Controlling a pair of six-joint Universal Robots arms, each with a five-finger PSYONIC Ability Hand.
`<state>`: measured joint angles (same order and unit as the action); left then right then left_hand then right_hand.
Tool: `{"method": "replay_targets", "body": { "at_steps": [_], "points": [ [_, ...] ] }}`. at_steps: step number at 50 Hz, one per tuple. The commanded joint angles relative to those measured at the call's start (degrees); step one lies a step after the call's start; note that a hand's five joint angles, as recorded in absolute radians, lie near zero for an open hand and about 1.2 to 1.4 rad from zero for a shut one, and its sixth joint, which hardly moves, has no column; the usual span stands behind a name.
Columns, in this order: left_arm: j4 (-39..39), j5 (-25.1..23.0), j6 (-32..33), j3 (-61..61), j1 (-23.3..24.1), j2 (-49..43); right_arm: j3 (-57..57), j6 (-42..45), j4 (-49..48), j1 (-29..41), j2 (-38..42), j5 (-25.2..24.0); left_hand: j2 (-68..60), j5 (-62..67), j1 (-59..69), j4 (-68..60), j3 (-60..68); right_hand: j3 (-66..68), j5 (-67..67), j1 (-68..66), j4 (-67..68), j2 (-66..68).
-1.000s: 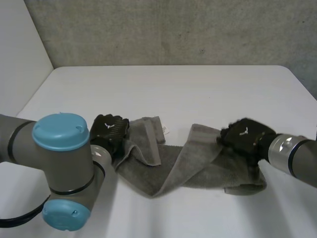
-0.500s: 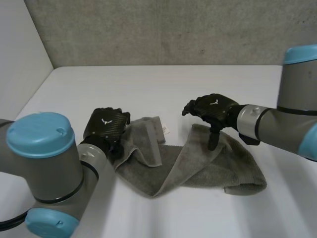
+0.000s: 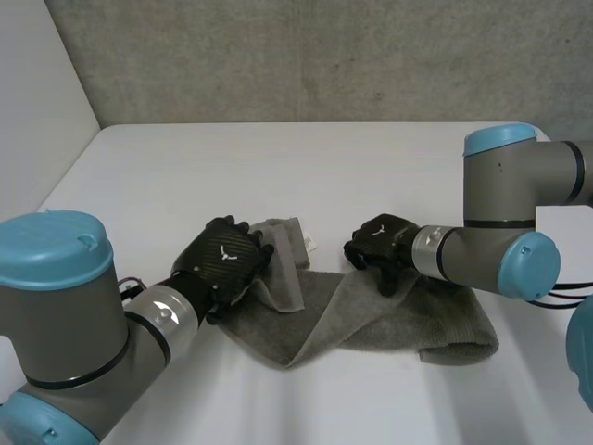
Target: Fold the towel.
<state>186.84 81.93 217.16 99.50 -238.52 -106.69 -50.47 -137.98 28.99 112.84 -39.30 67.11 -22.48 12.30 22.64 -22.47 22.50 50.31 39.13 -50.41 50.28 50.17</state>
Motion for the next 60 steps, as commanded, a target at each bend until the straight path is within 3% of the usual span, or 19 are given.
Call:
{"method": "replay_targets", "body": {
  "at_steps": [1,7,9,11,18,19,20,21,22,31,39,48,50,51,52,55,60],
  "points": [
    [0.4,0.1,1.4,-2.3,-0.2,-0.8,-4.4,-3.1,-4.2,-0.4,-5.9,-0.2,-3.9,4.1,3.7,-3.9,3.9,1.7,2.8,-1.6,1.7,1.8],
    [0.5,0.2,1.2,-4.4,-0.1,-3.0,-8.7,-3.3,-6.9,-0.3,-9.8,-0.4,-5.7,5.9,5.6,-5.7,5.7,8.4,9.6,-8.3,8.4,8.5],
    [0.5,0.2,1.2,-4.9,0.0,-4.0,-11.2,-3.3,-8.3,-0.8,-10.5,-0.8,-6.4,6.6,6.2,-6.4,6.4,23.4,24.6,-23.3,23.5,23.6],
    [0.6,0.3,1.1,-5.5,0.1,-5.1,-12.4,-3.4,-9.0,-1.0,-10.8,-0.8,-8.1,8.3,7.9,-8.1,8.1,29.6,30.8,-29.5,29.7,29.8],
    [0.7,0.8,0.3,-7.7,0.7,-9.3,-17.2,-3.4,-10.8,-2.8,-13.0,-1.2,-18.2,18.4,18.0,-18.2,18.2,29.7,30.9,-29.6,29.7,29.8],
    [0.7,0.8,0.3,-7.7,0.7,-9.3,-18.0,-3.4,-11.4,-2.9,-13.1,-1.2,-18.2,18.4,18.0,-18.2,18.2,15.1,16.3,-15.0,15.1,15.2],
    [0.7,0.7,0.0,-7.7,0.9,-9.7,-18.4,-3.5,-12.3,-2.9,-13.2,-1.5,-18.2,18.4,18.0,-18.2,18.2,-12.7,-11.5,12.8,-12.7,-12.6],
    [0.7,0.6,-0.2,-7.7,1.0,-9.9,-18.4,-3.5,-12.3,-2.9,-13.2,-1.5,-18.0,18.2,17.9,-18.0,18.0,-13.0,-11.8,13.1,-12.9,-12.8],
    [0.7,0.6,-0.2,-7.7,1.0,-9.9,-18.6,-3.5,-13.2,-2.8,-13.3,-2.0,-18.0,18.2,17.9,-18.0,18.0,-28.1,-26.9,28.2,-28.1,-28.0],
    [0.6,0.4,-0.1,-7.7,2.1,-9.0,-16.9,-3.5,-13.3,-2.4,-12.3,-6.9,-14.5,14.7,14.3,-14.5,14.5,-27.9,-26.8,28.0,-27.9,-27.8],
    [0.2,0.8,0.5,-7.4,1.6,-9.5,-14.7,-3.3,-12.0,-2.4,-8.7,-7.3,-17.3,17.5,17.2,-17.4,17.3,-27.4,-26.3,27.5,-27.4,-27.3],
    [0.5,1.0,0.1,-7.9,1.2,-10.1,-10.1,-3.3,-8.3,-2.2,-4.9,-7.3,-43.6,43.7,43.4,-43.6,43.5,-4.6,-3.4,4.7,-4.5,-4.4],
    [0.5,0.8,0.1,-7.9,1.2,-10.1,-9.5,-3.3,-8.2,-2.1,-4.9,-7.2,-46.4,46.6,46.3,-46.5,46.4,10.3,11.5,-10.2,10.3,10.5],
    [0.7,0.6,0.2,-8.0,1.2,-10.1,-9.5,-3.3,-8.2,-2.1,-4.9,-7.2,-53.3,53.4,53.1,-53.3,53.3,10.4,11.6,-10.3,10.4,10.5],
    [0.8,0.5,0.2,-8.4,1.2,-10.2,-9.2,-3.4,-8.2,-2.1,-5.0,-7.2,-57.5,57.7,57.3,-57.5,57.5,18.6,19.7,-18.5,18.6,18.7],
    [0.8,0.8,0.0,-9.9,1.1,-10.2,-8.7,-3.5,-8.2,-2.1,-5.3,-6.9,-57.5,57.7,57.4,-57.5,57.5,29.7,30.8,-29.6,29.7,29.8],
    [0.8,1.2,-0.4,-12.6,0.3,-10.1,-7.9,-4.7,-8.2,-2.1,-5.9,-6.6,-57.5,57.7,57.4,-57.5,57.5,29.7,30.9,-29.6,29.7,29.8]
  ]
}}
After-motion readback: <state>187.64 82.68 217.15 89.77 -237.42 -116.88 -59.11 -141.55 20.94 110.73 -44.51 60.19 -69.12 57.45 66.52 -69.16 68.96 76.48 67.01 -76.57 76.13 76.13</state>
